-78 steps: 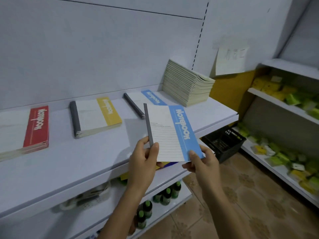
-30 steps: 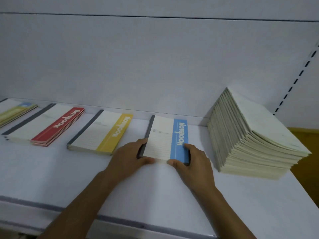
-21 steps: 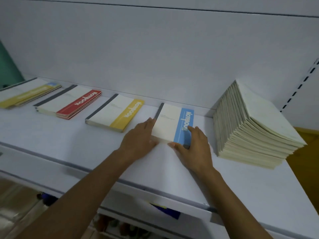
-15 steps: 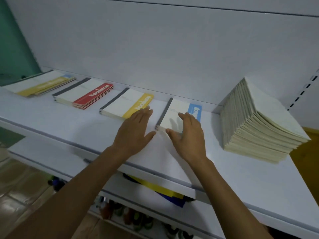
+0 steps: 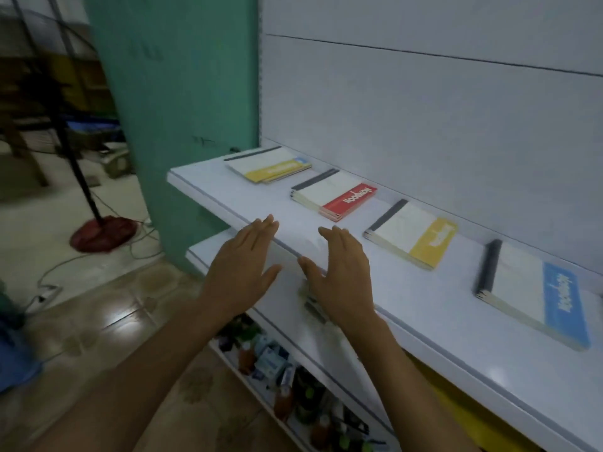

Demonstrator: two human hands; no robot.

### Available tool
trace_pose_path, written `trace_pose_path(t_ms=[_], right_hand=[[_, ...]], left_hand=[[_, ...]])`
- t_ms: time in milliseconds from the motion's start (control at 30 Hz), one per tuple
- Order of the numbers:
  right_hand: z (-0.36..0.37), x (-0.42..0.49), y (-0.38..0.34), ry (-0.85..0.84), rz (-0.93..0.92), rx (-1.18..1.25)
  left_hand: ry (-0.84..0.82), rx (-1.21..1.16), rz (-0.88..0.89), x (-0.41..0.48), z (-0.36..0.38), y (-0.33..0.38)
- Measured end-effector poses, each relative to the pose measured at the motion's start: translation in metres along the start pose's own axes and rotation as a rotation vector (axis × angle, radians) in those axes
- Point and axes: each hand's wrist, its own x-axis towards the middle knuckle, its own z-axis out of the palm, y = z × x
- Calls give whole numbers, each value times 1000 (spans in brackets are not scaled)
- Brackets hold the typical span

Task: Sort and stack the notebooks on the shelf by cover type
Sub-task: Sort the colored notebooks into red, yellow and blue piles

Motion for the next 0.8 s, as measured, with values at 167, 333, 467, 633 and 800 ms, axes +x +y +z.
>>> trace_pose_path(t_ms=[167,333,467,633,800], right_hand=[[66,19,-78,-55,-67,32],[112,28,-115,-108,-4,50],[130,44,-124,-78,36,55],[149,81,-116,-52,74,58],[168,138,-89,16,119,66]], left_hand=[[41,36,-88,-31,-32,-101],[51,-3,-138,-43,-43,-169],[47,-42,-107,-32,-33,-196],[8,-145,-59,8,-10,-221],[-30,-194,31,71,19,-242]])
